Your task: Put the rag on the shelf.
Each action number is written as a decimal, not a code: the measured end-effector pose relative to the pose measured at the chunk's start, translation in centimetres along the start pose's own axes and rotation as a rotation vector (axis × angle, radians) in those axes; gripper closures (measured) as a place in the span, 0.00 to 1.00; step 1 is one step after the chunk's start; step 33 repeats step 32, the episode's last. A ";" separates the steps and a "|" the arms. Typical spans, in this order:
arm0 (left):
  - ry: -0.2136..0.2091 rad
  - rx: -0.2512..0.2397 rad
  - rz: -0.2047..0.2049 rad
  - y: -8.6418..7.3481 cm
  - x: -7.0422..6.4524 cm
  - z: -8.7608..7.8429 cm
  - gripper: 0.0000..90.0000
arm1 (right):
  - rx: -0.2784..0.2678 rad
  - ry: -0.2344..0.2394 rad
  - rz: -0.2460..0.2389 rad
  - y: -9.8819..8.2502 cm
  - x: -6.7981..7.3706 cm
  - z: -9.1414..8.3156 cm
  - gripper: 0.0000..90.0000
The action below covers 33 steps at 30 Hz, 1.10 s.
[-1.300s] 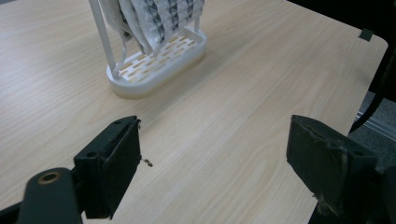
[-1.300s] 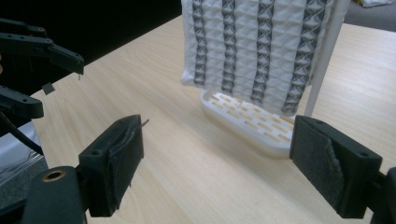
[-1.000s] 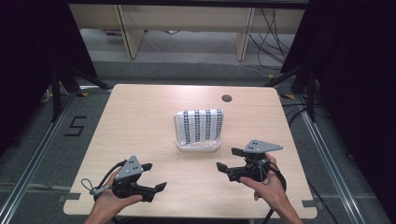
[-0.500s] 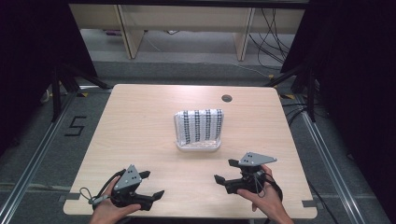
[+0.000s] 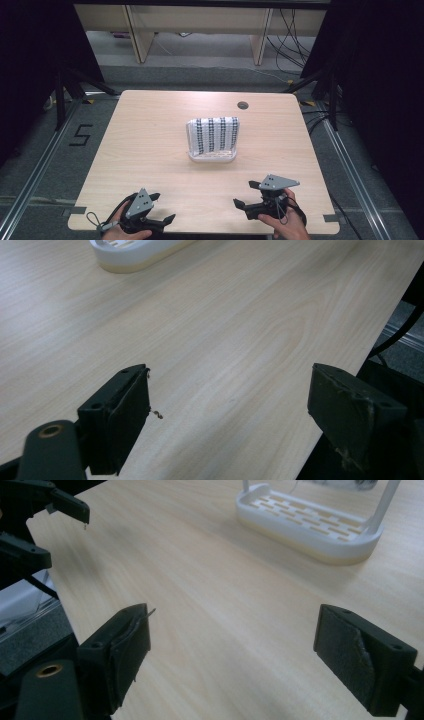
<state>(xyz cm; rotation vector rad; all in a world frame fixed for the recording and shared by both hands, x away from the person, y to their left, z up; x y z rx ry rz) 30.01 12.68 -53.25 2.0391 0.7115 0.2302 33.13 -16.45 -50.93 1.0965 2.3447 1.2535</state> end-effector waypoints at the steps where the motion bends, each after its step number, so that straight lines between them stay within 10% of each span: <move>1: -0.001 0.007 -0.010 -0.1 -0.2 0.0 0.18 | 0.009 0.013 0.006 -0.4 0.3 -0.1 0.18; 33: 0.032 0.057 0.013 -1.0 0.6 0.2 0.18 | 0.059 -0.015 -0.016 -2.8 -0.7 0.4 0.18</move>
Point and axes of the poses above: each handheld gripper's, and its own axes: z roughly forward along the jaws, y roughly out of its top, x roughly to its left, the point moved 7 cm from there along z, roughly forward along the jaws, and after that the axes turned 7 degrees about -y, right-handed, at the moved point
